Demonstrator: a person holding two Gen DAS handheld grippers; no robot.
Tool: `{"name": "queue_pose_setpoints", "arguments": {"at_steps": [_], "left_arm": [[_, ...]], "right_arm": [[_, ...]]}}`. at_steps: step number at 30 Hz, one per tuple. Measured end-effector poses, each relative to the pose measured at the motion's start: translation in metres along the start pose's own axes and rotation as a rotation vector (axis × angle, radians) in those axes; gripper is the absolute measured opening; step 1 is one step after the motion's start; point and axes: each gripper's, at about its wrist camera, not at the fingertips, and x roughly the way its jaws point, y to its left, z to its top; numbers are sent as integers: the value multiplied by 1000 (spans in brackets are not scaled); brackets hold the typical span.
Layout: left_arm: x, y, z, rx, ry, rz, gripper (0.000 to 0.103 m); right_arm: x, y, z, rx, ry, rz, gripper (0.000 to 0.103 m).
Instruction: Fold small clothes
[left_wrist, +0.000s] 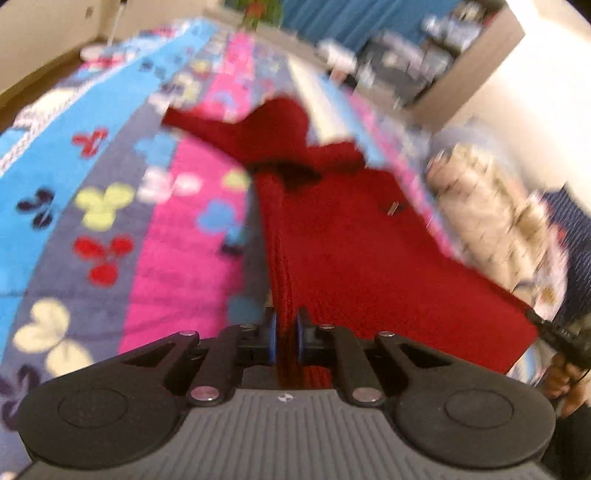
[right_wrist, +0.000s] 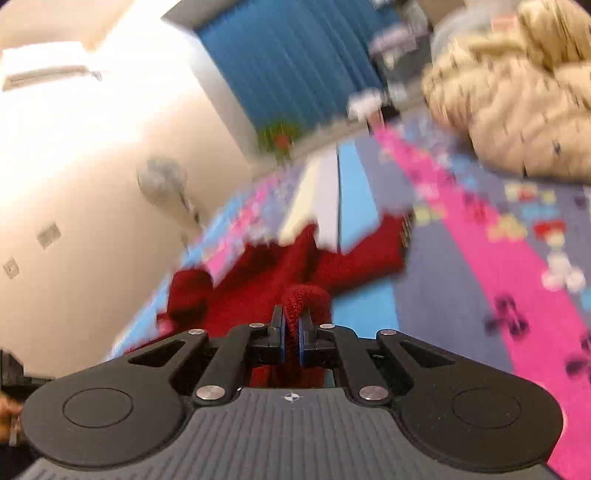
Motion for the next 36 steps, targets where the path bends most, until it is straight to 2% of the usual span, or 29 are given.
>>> {"name": "queue_pose_setpoints", "arguments": {"at_steps": [1, 3, 4, 5, 6, 8, 10, 11, 13, 16, 18, 20, 21, 22, 24, 25, 27, 32, 36], "left_arm": [[10, -1, -2, 23, 48, 44, 13], [33, -6, -6, 73, 150, 159, 13], [43, -9, -7, 94, 178, 210, 14], [48, -11, -7, 102, 177, 231, 14], [50, -13, -4, 102, 149, 235, 18], [45, -19, 3, 90, 52, 198, 24], [41, -30, 9, 99, -23, 129, 25], [43, -36, 12, 113, -34, 92, 25], [53, -49, 12, 158, -12, 47, 26], [77, -70, 9, 253, 56, 76, 27], [93, -76, 9, 280, 99, 100, 29], [107, -78, 10, 280, 136, 112, 38], [114, -78, 10, 276, 161, 131, 50], [123, -74, 10, 276, 188, 158, 54], [135, -68, 3, 283, 232, 224, 55], [141, -68, 2, 292, 242, 243, 55], [145, -71, 2, 312, 243, 246, 62], [151, -78, -4, 376, 255, 246, 78], [157, -80, -5, 406, 264, 233, 86]], "right_arm": [[10, -5, -8, -6, 114, -21, 6], [42, -11, -32, -58, 364, -137, 8], [56, -10, -42, -97, 442, -176, 8], [64, -7, -46, -141, 475, -195, 10], [67, -1, -48, -176, 467, -216, 14], [66, 1, -40, -172, 381, -249, 17], [61, 0, -27, -132, 283, -268, 34], [58, 0, -20, -113, 229, -276, 46], [59, -5, -10, -78, 150, -285, 49], [73, -6, 1, -51, 102, -268, 49], [88, -2, 7, -65, 80, -256, 49], [99, 8, 12, -86, 60, -245, 49], [108, 12, 14, -91, 54, -240, 49], [118, 15, 16, -95, 53, -238, 49], [136, 19, 19, -104, 65, -247, 51], [144, 22, 21, -109, 70, -256, 52], [165, 24, 25, -127, 73, -269, 59], [216, 27, 32, -175, 68, -316, 64], [246, 32, 40, -199, 37, -325, 77]]}}
